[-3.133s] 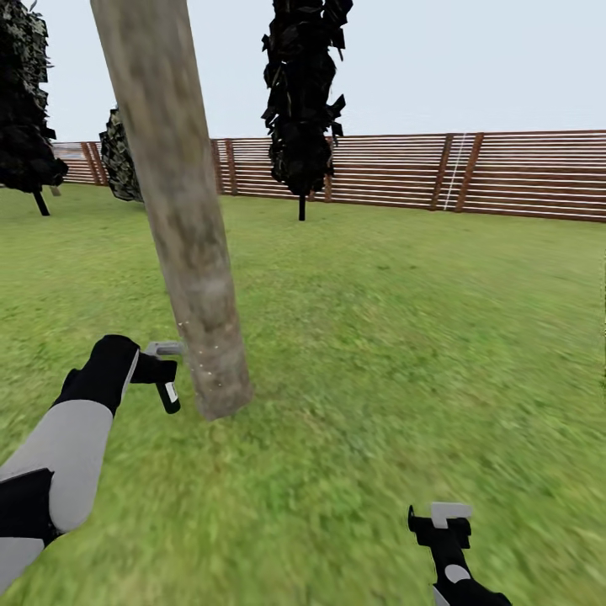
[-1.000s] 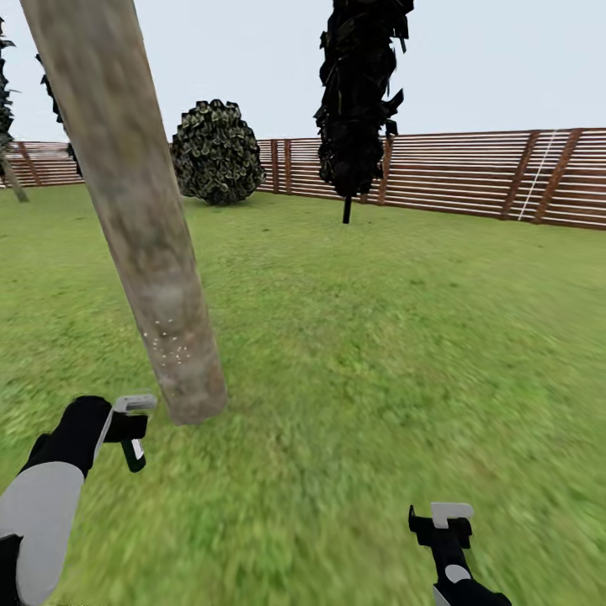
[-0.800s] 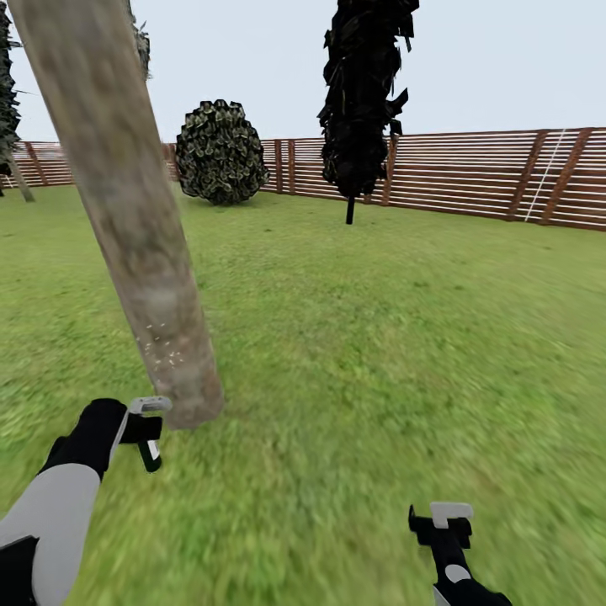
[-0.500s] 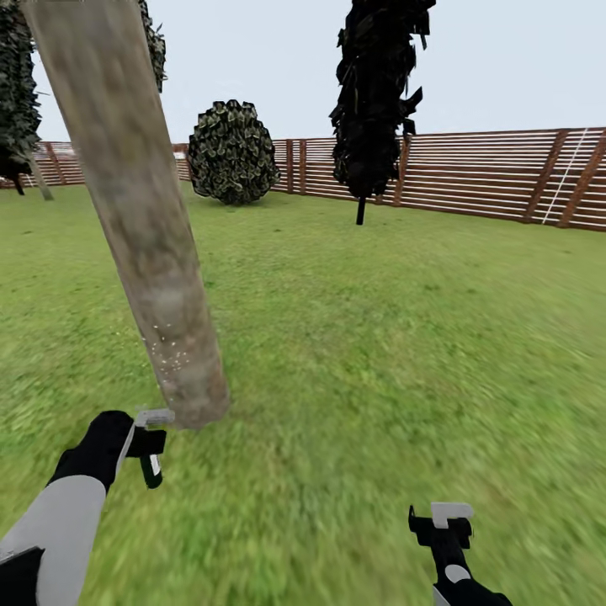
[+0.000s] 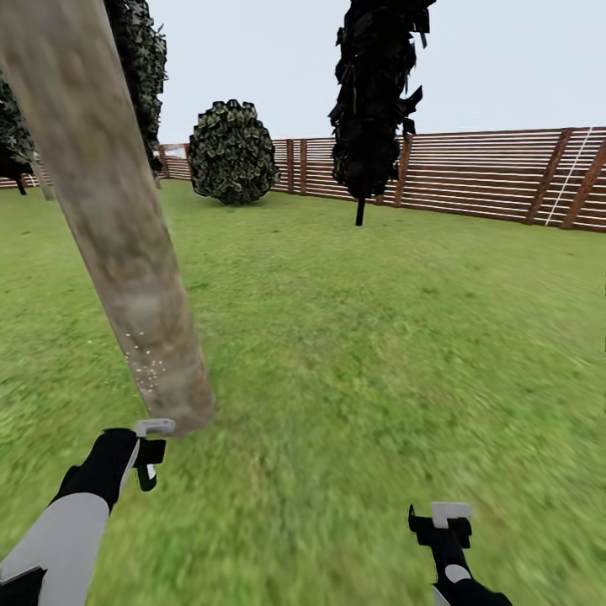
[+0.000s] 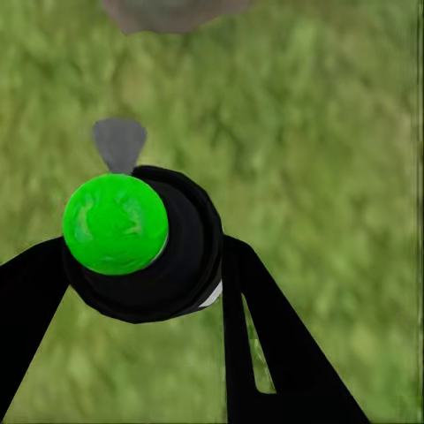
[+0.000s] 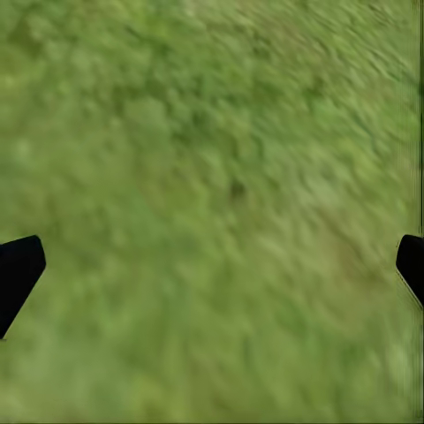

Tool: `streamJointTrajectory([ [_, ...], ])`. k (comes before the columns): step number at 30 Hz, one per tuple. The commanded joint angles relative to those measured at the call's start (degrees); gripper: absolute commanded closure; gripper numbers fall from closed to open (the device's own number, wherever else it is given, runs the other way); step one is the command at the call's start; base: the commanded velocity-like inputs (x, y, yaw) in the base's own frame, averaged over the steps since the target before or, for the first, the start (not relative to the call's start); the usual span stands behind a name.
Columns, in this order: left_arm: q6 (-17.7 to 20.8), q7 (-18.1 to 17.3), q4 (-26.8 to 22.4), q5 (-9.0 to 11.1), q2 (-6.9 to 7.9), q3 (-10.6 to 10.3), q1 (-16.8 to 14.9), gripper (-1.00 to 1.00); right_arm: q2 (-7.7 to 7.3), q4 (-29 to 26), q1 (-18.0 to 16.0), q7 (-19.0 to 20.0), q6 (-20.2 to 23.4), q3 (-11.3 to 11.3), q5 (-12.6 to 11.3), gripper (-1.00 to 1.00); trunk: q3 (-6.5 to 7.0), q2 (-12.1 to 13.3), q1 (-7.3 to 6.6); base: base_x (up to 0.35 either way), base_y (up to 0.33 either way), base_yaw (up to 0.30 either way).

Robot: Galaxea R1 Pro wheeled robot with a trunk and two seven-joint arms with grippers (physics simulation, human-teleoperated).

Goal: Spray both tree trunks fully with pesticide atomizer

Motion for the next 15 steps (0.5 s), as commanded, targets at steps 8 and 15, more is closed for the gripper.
streamJointTrajectory([
  [8,0.2,-0.6,-0.1,-0.5,0.07,2.6,0.0,1.00,0.09,0.1,0.0,-0.2,-0.1,-0.2,0.6,-1.00,-0.05,0.0,-0.01,0.001,-0.276,0.205],
  [15,0.3,-0.6,0.0,-0.5,0.14,2.8,0.0,1.00,0.07,0.1,0.0,-0.2,-0.1,-0.2,0.6,-1.00,-0.05,0.0,-0.01,0.008,-0.276,0.278],
])
